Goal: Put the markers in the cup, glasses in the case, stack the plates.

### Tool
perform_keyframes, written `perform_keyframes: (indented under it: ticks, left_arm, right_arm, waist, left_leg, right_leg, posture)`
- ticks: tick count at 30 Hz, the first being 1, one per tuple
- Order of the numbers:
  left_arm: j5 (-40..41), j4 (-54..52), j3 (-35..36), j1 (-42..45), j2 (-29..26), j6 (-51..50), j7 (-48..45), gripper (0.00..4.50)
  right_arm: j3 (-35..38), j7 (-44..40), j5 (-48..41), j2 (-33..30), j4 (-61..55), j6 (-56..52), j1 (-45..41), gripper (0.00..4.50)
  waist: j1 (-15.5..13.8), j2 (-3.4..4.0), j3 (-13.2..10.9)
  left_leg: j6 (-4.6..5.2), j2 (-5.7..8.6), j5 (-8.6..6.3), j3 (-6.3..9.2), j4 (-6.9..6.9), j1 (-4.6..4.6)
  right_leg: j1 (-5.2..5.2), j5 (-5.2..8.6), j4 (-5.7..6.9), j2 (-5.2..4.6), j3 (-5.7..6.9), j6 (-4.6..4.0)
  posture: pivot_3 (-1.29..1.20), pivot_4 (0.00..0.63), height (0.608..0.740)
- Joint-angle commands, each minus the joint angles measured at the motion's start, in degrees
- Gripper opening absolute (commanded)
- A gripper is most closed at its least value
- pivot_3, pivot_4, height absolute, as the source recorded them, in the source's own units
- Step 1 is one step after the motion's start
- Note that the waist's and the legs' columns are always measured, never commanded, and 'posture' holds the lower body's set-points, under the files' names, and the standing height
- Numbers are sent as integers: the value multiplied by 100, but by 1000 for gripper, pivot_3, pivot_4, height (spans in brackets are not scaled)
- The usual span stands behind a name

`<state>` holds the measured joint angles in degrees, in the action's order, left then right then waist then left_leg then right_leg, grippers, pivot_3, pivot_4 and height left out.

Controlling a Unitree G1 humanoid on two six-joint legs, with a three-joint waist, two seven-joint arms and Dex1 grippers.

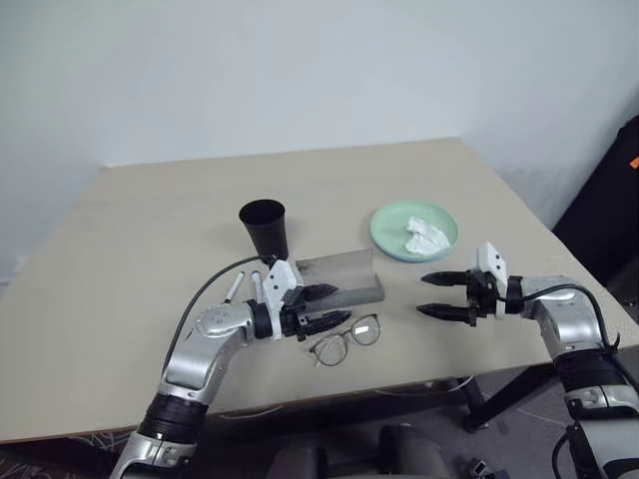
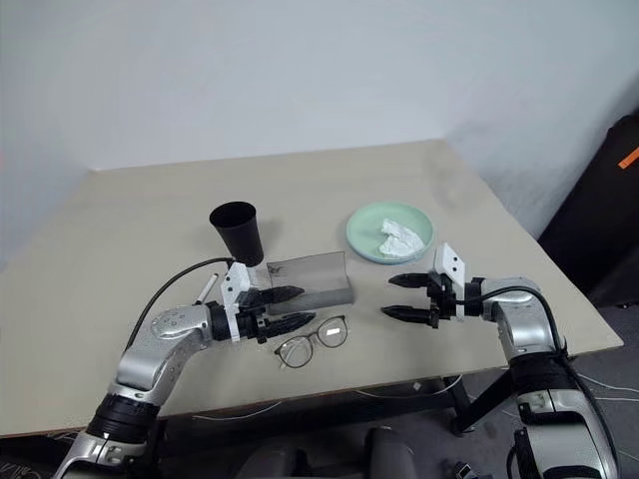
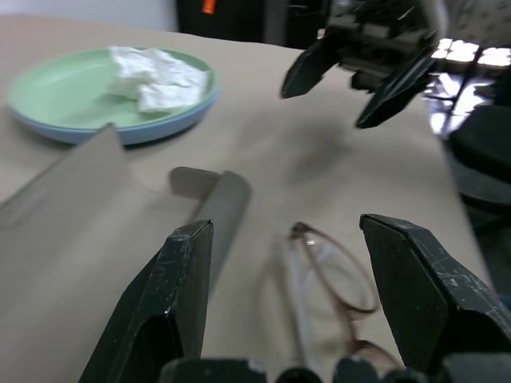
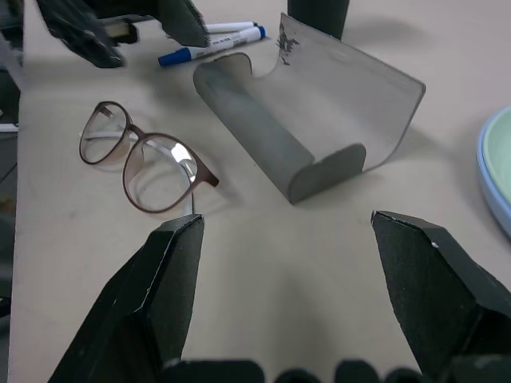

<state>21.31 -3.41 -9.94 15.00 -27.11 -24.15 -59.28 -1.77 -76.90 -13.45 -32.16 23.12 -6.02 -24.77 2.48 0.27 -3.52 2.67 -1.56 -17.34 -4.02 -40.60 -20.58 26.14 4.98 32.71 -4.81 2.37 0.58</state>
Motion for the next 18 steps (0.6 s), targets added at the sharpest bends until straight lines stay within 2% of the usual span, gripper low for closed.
perform_keyframes:
  ticks: [1, 8, 18]
  left_arm:
    - [35, 107, -223, 350, -234, -255, -487, 3091]
    - [-294, 797, -682, 993, -444, -251, -1081, 3091]
    - [-614, 1614, -1065, 1487, -99, -197, -1378, 3091]
  right_arm:
    - [13, 145, -84, 78, -218, 129, -95, 3616]
    - [-17, 367, -44, 182, -170, 320, -78, 3616]
    - [41, 737, -102, 241, -287, 455, 167, 3616]
  waist:
    - [-3, -1, 0]
    - [-50, -1, 0]
    - [-226, -2, -1]
  left_leg:
    - [-3, 0, -1, 0, 0, 0]
    - [16, 5, 12, 12, 0, -7]
    - [17, 14, 11, 20, 2, -20]
  right_leg:
    - [0, 0, 0, 0, 0, 0]
    - [2, 0, 5, 1, -2, 0]
    - [13, 0, 3, 1, -6, -1]
  posture:
    - [0, 0, 740]
    - [0, 0, 740]
    - [0, 0, 740]
